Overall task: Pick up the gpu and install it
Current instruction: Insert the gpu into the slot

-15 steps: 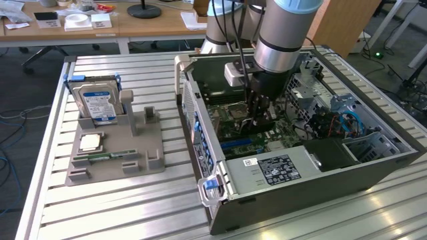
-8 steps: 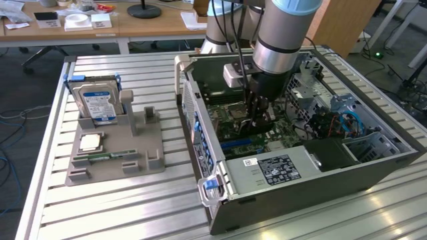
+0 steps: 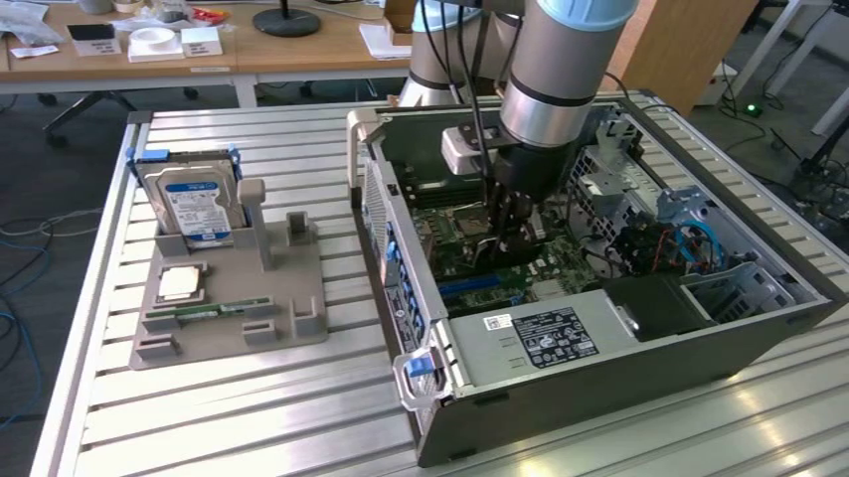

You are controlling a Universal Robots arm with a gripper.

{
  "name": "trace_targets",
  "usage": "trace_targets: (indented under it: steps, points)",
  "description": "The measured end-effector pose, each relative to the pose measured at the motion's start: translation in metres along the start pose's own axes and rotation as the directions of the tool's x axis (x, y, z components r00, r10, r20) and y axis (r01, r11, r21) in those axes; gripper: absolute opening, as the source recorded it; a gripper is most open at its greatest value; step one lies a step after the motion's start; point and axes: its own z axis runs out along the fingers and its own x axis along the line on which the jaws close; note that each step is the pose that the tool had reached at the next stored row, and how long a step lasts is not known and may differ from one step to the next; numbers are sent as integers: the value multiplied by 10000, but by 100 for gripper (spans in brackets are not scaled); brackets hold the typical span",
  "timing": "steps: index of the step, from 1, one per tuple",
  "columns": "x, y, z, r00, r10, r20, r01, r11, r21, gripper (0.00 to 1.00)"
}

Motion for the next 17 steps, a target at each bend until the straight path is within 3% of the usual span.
trace_targets:
  steps: [17]
  points:
    - [2,75,49,10000,-2,-1,2,10000,2,26]
